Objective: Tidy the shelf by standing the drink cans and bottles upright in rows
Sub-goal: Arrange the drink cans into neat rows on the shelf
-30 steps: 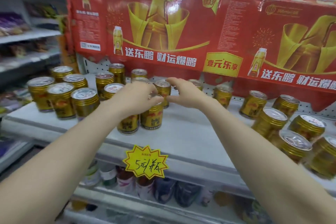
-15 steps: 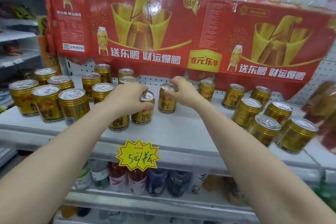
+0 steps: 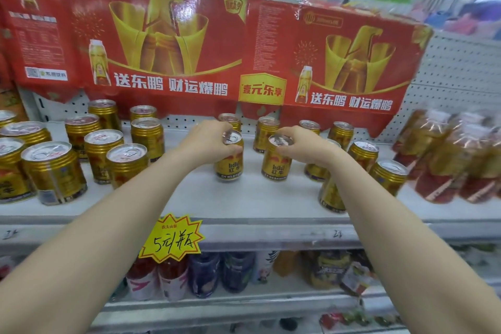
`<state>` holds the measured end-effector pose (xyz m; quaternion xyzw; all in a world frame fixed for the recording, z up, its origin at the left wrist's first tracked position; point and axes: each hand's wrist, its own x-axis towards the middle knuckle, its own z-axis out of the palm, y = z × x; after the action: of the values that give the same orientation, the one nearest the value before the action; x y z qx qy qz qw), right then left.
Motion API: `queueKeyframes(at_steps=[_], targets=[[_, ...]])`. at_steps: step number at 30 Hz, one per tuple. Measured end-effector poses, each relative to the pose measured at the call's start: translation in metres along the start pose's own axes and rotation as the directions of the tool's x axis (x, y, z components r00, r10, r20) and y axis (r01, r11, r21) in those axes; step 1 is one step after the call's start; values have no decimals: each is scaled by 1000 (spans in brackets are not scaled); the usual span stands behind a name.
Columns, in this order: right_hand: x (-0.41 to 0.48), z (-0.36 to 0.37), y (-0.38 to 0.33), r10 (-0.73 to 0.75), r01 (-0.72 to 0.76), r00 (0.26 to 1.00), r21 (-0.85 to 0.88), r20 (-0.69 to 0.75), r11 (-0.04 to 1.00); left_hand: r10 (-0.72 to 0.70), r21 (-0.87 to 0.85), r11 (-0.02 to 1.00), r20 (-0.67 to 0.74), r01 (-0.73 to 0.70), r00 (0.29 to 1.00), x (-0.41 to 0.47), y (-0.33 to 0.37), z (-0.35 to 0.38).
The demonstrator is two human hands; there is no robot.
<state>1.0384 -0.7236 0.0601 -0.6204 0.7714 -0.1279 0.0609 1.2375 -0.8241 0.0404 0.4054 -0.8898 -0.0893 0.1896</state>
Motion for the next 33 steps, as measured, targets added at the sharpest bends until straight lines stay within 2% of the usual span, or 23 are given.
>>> queueKeyframes(at_steps=[5, 11, 27, 33], targets=[[3, -2, 1, -11, 10, 1000, -18, -6, 1000, 22, 3, 1000, 0, -22, 1000, 7, -4, 13], [10, -2, 2, -38, 37, 999, -64, -18, 997, 7, 15, 1000, 94, -9, 996, 15, -7, 5], [18, 12, 13, -161, 154, 987, -247, -7, 957, 69, 10, 997, 117, -71, 991, 15, -6, 11], [21, 17, 20, -203, 185, 979, -320, -22, 929, 95, 101, 990, 41, -98, 995, 3, -8, 11]])
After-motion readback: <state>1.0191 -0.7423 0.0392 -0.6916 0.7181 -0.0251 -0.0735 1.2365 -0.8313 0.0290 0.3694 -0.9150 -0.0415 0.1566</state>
